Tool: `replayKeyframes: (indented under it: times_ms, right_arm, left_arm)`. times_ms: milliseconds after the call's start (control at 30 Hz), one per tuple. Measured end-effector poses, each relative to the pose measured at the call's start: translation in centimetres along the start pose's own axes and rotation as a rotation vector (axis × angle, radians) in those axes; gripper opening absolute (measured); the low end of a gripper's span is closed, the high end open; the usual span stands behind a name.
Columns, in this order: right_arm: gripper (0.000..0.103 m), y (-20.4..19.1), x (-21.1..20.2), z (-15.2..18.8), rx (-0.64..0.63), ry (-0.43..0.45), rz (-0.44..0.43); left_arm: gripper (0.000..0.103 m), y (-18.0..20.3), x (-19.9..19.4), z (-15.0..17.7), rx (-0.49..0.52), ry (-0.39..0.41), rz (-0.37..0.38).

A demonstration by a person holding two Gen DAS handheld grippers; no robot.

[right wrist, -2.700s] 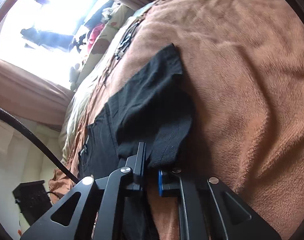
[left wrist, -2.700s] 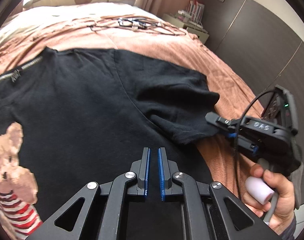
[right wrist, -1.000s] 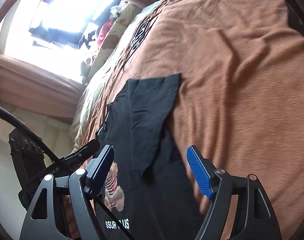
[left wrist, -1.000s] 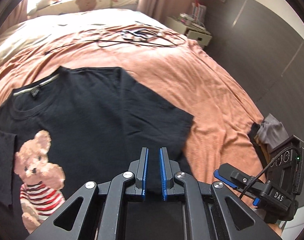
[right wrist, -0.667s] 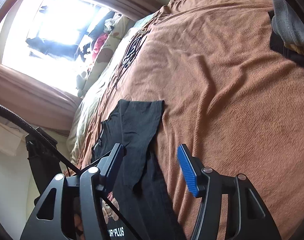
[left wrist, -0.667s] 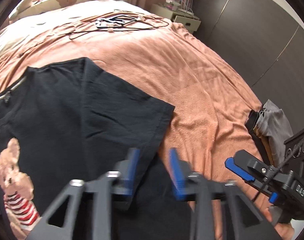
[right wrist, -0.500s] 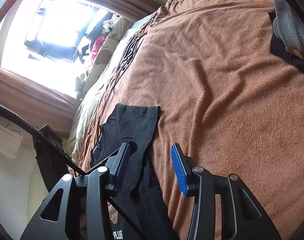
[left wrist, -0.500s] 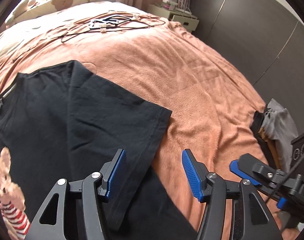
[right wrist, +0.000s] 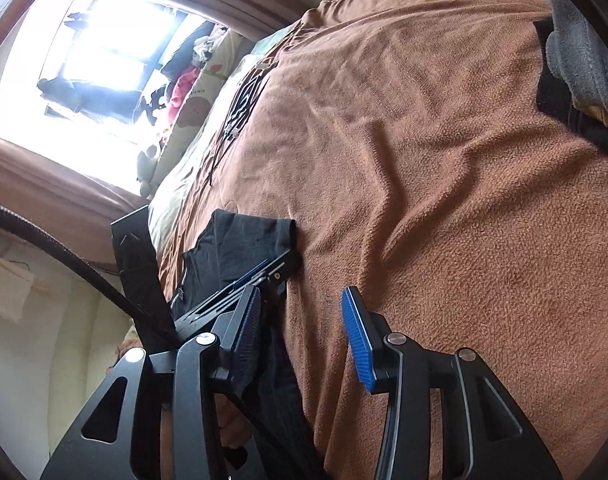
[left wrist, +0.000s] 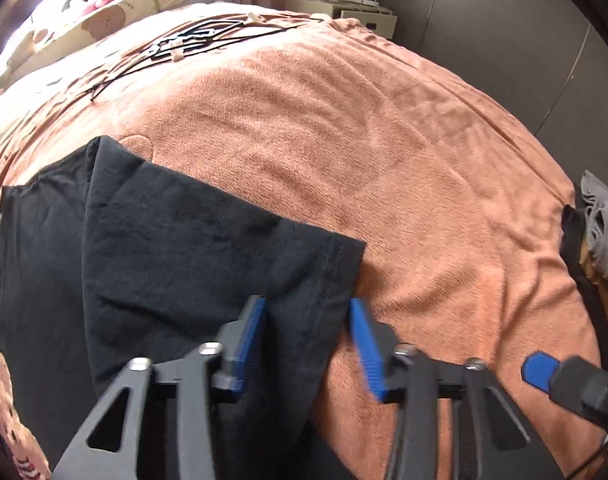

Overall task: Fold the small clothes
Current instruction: 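Move both grippers to the newly folded side edge of the shirt, then pinch the folded side edge with the left gripper and lift it slightly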

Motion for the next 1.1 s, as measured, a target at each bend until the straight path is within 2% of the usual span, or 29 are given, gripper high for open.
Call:
replayKeyframes:
  times_ms: [33,67,167,267,433,700,733,867,1100]
  right_arm:
    - [0.04,0.0,0.0,0.0,-0.001,0.0,0.002]
    - [0.04,-0.1,0.0,0.1,0.0,0.0,0.002]
    - [0.04,-0.4,0.1,0.3,0.004,-0.002,-0.005]
    - [0.04,-1.0,0.4,0.5,-0.007,-0.007,-0.017]
    - [0.04,-2.5,1.2,1.0,-0.046,-0.019,-0.039]
    - [0.041,-4.3,2.9,2.1,-0.112,-0.05,-0.052]
    - [0.042,-4.3,3.1,2.1,-0.11,-0.052,-0.054]
    - [0.064,-4.8,3.8,2.1,-0.092,-0.063,-0.098]
    - [0.064,-4.9,5.8,2.7,-0.113,-0.084,-0.094]
  left_arm:
    - [0.026,-0.1,0.0,0.0,-0.005,0.001,0.002]
    - [0.021,-0.5,-0.1,-0.1,-0.012,0.0,0.006]
    - [0.014,-0.9,-0.5,0.0,-0.025,-0.009,0.03]
    - [0.013,-1.2,-1.8,-0.3,-0.053,0.01,0.064]
    - [0.008,-2.5,-5.1,-0.7,-0.086,0.049,0.068]
    - [0.008,-9.1,-11.4,-0.4,-0.188,0.095,0.018]
    - [0.008,-9.9,-11.9,-0.2,-0.195,0.1,0.008]
    - [0.008,-13.1,-13.3,0.9,-0.234,0.114,-0.037]
    - [0.008,-18.5,-13.9,2.9,-0.322,0.12,-0.089]
Point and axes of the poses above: each gripper's, at about its wrist camera, not at the fingertips, and x roughly the way its jaws point, y to its right, z to its underside, the point moved 9 cm from there along x, roughly the way its jaws point, and after that the axes turned 1 degree about -x, right-handed, at the moved point
